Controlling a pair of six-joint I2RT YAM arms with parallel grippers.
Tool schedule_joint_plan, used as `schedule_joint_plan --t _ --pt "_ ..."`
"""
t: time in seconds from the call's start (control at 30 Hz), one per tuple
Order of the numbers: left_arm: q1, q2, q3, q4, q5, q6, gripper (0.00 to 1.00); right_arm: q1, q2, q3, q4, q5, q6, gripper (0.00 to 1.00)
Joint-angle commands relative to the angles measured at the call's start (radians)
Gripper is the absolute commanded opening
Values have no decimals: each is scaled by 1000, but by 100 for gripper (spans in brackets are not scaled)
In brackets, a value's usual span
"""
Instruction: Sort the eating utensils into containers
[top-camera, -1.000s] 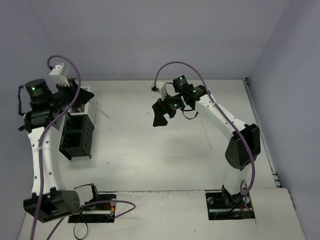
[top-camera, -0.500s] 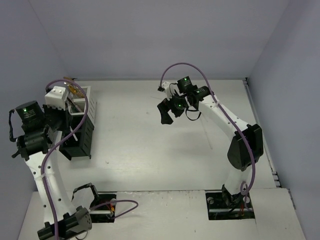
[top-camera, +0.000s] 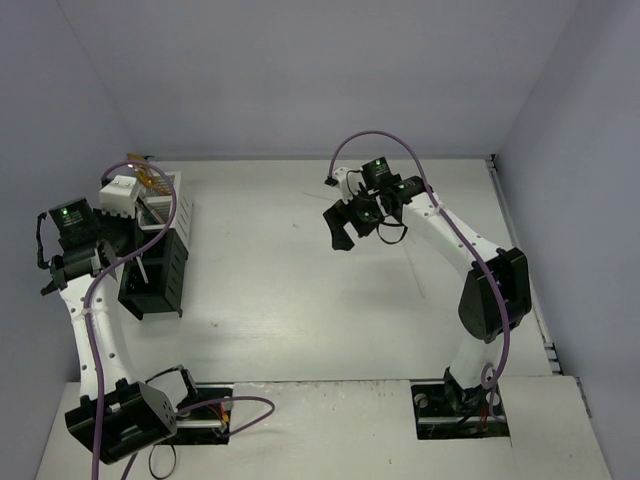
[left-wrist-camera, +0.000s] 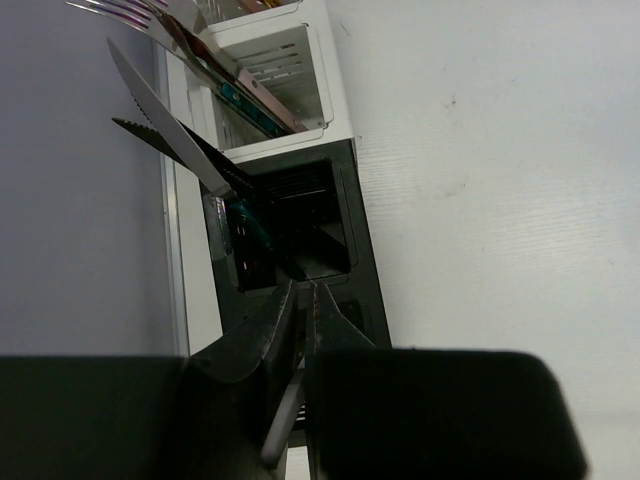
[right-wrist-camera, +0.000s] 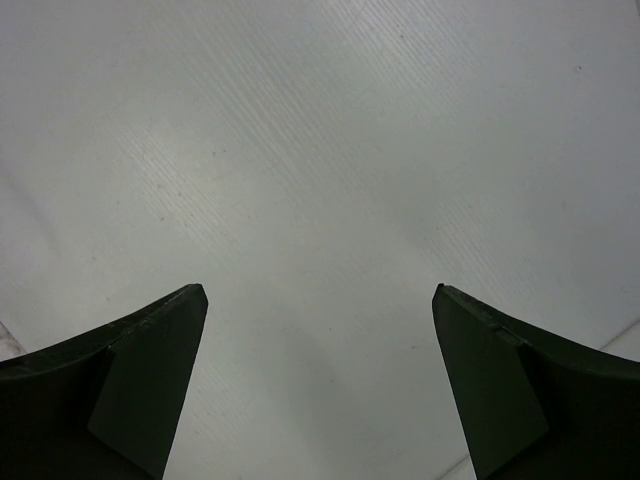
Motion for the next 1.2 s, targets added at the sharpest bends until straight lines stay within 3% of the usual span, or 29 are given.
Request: schedule_joint_plan --t 0.0,0.07,0.17,0.27,0.37,0.47,0.73,0.97,1.07,1.1,1.17 --pt "6 3 4 120 22 11 28 -23 -65 -6 38 58 5 90" --pt "7 6 19 117 23 -6 45 -41 -60 -10 38 106 10 84" --pt "6 6 52 107 39 -21 58 -85 -45 -14 37 176 12 74" --pt "6 12 108 94 56 -34 63 -137 -12 -18 37 268 3 62" --pt "6 24 182 66 68 -40 65 -188 38 -30 25 399 -30 36" --pt "3 14 230 60 68 -30 67 -222 78 -70 -3 462 -55 24" --pt "-1 -17 235 61 62 -21 72 -258 145 -162 -23 485 -26 31" --pt "-1 -48 204 89 54 -31 73 -258 232 -198 -15 459 -18 28" --pt "1 -61 187 113 41 -45 73 -256 265 -222 -4 462 -23 20" --pt "1 -62 184 112 40 -57 73 -256 275 -226 -4 452 -23 10" --pt "1 -57 183 111 56 -77 73 -241 276 -231 -4 436 -25 3"
